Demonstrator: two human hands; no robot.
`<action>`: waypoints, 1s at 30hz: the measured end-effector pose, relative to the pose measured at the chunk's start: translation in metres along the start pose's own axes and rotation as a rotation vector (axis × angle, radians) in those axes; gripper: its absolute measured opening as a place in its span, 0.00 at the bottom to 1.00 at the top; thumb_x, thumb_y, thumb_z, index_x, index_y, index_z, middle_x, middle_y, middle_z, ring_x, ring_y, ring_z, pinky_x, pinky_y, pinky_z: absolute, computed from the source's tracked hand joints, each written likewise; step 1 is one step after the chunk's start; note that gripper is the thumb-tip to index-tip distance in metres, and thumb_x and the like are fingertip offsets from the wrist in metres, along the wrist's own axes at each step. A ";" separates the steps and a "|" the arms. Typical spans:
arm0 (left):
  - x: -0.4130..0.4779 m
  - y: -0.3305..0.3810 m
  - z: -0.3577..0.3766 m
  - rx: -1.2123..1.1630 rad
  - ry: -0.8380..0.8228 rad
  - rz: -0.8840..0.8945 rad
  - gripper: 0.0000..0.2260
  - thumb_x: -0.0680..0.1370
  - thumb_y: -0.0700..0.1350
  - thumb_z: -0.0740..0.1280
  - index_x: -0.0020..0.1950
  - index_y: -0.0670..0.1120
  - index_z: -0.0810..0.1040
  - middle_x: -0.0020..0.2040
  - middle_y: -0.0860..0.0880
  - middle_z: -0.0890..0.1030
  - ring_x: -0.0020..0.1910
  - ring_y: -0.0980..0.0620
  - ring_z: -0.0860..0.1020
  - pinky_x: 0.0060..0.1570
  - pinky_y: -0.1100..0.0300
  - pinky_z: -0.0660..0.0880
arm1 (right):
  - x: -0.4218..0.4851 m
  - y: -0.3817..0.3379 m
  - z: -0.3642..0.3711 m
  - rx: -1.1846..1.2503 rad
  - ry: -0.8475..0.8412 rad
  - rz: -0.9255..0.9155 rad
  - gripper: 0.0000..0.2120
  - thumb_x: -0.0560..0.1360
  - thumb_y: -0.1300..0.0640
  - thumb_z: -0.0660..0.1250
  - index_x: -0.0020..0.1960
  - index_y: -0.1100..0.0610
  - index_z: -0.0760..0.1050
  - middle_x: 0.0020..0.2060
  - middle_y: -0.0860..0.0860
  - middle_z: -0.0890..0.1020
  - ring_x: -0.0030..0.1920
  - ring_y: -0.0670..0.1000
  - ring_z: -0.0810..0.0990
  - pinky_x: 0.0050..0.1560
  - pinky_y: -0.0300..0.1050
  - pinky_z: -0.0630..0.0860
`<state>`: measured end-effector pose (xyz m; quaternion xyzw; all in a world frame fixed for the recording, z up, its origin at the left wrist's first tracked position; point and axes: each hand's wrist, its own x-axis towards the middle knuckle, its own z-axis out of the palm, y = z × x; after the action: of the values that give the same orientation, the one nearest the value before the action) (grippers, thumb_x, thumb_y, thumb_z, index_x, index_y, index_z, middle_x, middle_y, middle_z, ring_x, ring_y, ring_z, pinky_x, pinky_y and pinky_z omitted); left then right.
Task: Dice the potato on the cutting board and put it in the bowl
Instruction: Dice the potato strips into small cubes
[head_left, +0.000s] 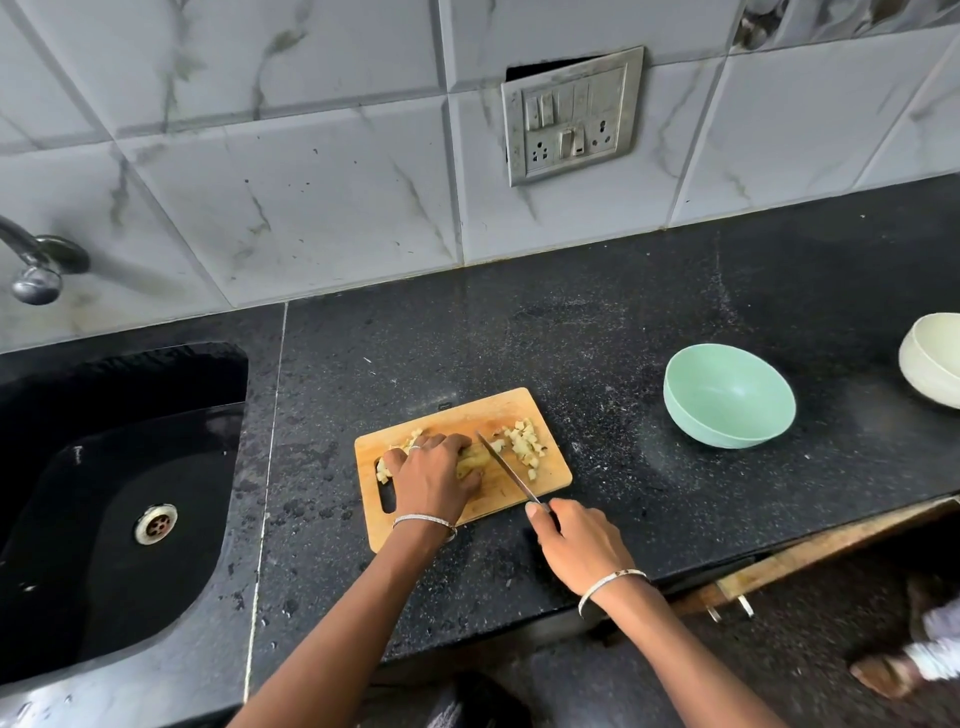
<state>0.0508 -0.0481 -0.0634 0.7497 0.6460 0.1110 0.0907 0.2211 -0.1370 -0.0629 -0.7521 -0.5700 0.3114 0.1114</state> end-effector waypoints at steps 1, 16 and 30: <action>0.000 0.000 0.000 -0.001 0.000 0.001 0.17 0.74 0.56 0.69 0.61 0.56 0.76 0.56 0.55 0.79 0.59 0.51 0.74 0.51 0.51 0.59 | 0.001 0.000 0.000 0.000 0.013 0.016 0.18 0.81 0.40 0.51 0.42 0.51 0.68 0.46 0.56 0.81 0.52 0.62 0.78 0.46 0.52 0.70; 0.004 0.005 0.002 -0.008 -0.001 0.018 0.17 0.73 0.55 0.69 0.61 0.55 0.76 0.55 0.55 0.79 0.59 0.50 0.74 0.52 0.50 0.59 | 0.004 0.000 -0.003 -0.038 0.047 0.016 0.18 0.81 0.40 0.51 0.45 0.51 0.71 0.48 0.57 0.81 0.52 0.62 0.79 0.43 0.51 0.69; 0.011 0.005 0.012 -0.130 0.005 0.079 0.18 0.72 0.52 0.72 0.60 0.51 0.77 0.55 0.49 0.81 0.56 0.45 0.75 0.54 0.52 0.71 | 0.006 0.008 -0.010 0.098 0.131 -0.017 0.21 0.81 0.41 0.51 0.46 0.53 0.75 0.43 0.51 0.83 0.49 0.59 0.80 0.49 0.53 0.74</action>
<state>0.0606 -0.0376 -0.0725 0.7669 0.6075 0.1583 0.1333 0.2341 -0.1324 -0.0610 -0.7598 -0.5518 0.2881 0.1877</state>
